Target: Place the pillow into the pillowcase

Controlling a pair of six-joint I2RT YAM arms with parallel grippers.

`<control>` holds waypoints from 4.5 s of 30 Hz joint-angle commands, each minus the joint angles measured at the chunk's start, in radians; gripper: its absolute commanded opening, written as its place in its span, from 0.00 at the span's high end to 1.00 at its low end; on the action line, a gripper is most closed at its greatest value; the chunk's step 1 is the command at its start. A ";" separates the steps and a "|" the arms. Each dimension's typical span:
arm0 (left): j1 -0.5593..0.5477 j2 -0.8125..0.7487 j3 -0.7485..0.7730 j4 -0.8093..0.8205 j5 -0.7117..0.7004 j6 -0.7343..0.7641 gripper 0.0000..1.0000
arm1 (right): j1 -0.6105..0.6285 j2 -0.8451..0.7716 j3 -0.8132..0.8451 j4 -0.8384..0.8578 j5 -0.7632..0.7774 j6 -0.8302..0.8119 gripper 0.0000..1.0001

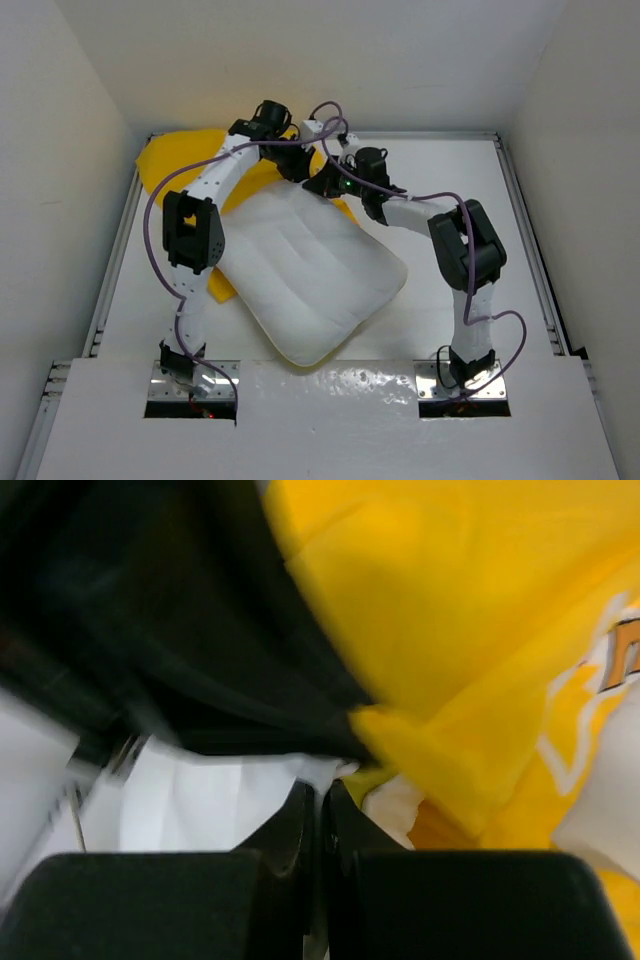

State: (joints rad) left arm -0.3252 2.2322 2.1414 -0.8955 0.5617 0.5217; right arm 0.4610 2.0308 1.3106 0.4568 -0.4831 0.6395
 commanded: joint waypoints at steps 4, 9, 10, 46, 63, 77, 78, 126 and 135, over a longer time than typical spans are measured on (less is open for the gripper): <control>-0.037 -0.074 0.020 -0.180 0.195 0.119 1.00 | -0.053 0.017 -0.071 0.306 0.612 0.327 1.00; -0.035 -0.097 -0.038 -0.161 0.144 0.113 0.75 | -0.059 0.043 -0.050 0.175 0.818 0.321 1.00; -0.034 -0.098 -0.035 -0.161 0.132 0.106 0.63 | -0.062 0.058 -0.022 0.163 0.793 0.286 0.99; 0.462 -0.542 -1.265 0.593 -0.102 -0.459 0.50 | 0.472 0.170 0.298 -0.678 0.679 -0.414 0.11; 0.341 -0.816 -1.181 0.247 0.024 -0.016 1.00 | 0.318 0.233 0.600 -0.382 0.791 0.006 1.00; 0.262 -0.893 -1.164 0.089 0.257 0.142 1.00 | 0.308 0.454 0.759 -0.300 0.722 0.014 0.81; 0.299 -0.899 -1.173 0.066 0.270 0.161 1.00 | 0.304 0.442 0.739 -0.271 0.660 -0.006 0.45; -0.048 0.160 0.041 0.604 -0.567 -0.161 1.00 | -0.127 0.161 0.181 -0.357 0.003 -0.069 1.00; -0.089 -0.012 0.216 0.225 -0.087 -0.123 1.00 | -0.041 0.000 0.134 -0.206 0.142 -0.124 1.00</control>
State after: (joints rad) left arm -0.3645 2.3581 2.2925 -0.5362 0.2081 0.3695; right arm 0.3607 2.1368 1.4425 0.0830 -0.3668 0.5369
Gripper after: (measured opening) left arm 0.005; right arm 0.010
